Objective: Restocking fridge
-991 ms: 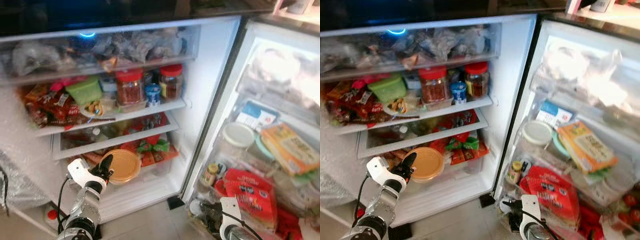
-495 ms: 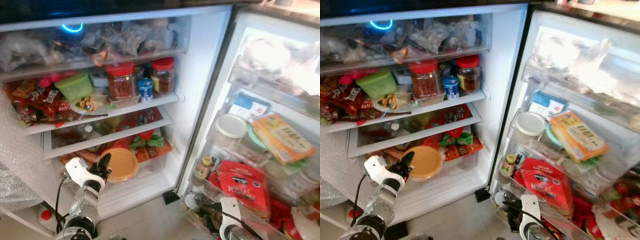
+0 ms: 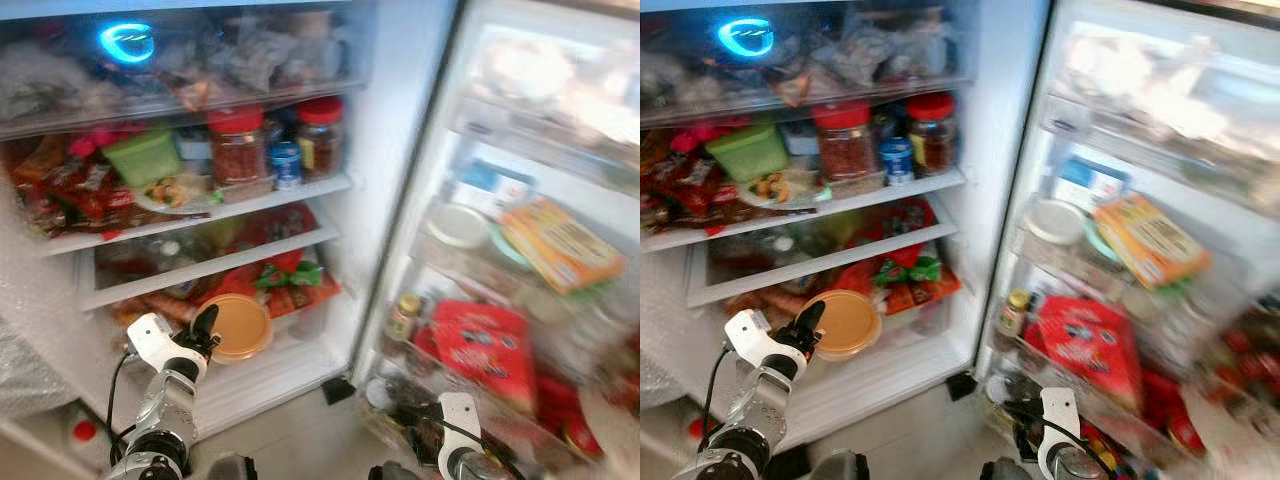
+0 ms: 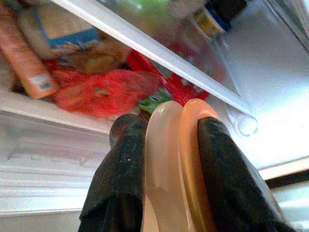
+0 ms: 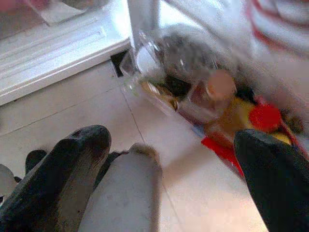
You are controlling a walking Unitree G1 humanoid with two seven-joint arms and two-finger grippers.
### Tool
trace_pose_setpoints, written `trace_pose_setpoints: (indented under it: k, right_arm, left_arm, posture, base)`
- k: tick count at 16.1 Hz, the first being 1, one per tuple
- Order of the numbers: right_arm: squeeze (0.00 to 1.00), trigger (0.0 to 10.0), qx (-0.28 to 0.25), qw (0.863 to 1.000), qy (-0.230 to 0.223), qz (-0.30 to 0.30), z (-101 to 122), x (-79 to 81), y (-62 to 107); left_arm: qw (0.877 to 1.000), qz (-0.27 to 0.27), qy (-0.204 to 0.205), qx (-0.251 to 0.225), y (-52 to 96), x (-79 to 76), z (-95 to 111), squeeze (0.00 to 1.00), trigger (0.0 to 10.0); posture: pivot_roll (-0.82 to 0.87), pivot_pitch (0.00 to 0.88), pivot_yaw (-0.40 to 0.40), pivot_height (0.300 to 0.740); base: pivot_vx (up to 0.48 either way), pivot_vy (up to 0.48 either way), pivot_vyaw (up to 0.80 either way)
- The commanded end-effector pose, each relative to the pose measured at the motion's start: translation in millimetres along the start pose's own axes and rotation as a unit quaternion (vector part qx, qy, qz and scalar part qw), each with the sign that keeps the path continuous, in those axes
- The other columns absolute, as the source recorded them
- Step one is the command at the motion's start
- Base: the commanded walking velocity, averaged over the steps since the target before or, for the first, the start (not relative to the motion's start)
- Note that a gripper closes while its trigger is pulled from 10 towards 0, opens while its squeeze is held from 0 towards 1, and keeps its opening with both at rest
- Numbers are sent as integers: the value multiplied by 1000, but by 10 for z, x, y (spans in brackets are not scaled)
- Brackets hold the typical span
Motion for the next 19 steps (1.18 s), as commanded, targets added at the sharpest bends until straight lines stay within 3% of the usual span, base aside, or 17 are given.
trace_pose_setpoints:
  k: [1, 11, 15, 19]
  right_arm:
    - [0, 10000, 0, 1000, -4, -2, 7, -30, 2]
    - [0, 10000, -11, 1000, -8, -2, 43, -29, 2]
    - [0, 10000, -14, 1000, -3, -2, 57, -32, 1]
    - [0, 10000, -13, 1000, -10, -3, 53, -32, 1]
  left_arm:
    - [1000, -6, -3, -9, -28, -61, 28, 0, 10000]
    - [999, -23, 1, -29, -109, -192, 159, 0, 10000]
    - [999, -34, 4, -33, -127, -237, 187, 0, 10000]
    - [998, -49, 7, -30, -146, -304, 182, 0, 10000]
  posture:
    - [-27, 0, -44, 641]
    - [-23, 0, -47, 641]
    - [-22, 0, -48, 641]
    - [-16, 0, -51, 641]
  base:
    - [0, 0, 0]
    - [0, 0, 0]
    - [0, 0, 727]
    - [0, 0, 0]
Point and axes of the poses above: a point about 5 cm out from each wrist's last joint towards the gripper, its own y axis pointing back from the gripper into the wrist, its own z axis along the axis of the wrist's last joint, x = y × z, the point moved 5 cm from there along -y, pointing out of the wrist towards the gripper, and after that the axes turned 5 degrees about y, right-handed, at the moved point
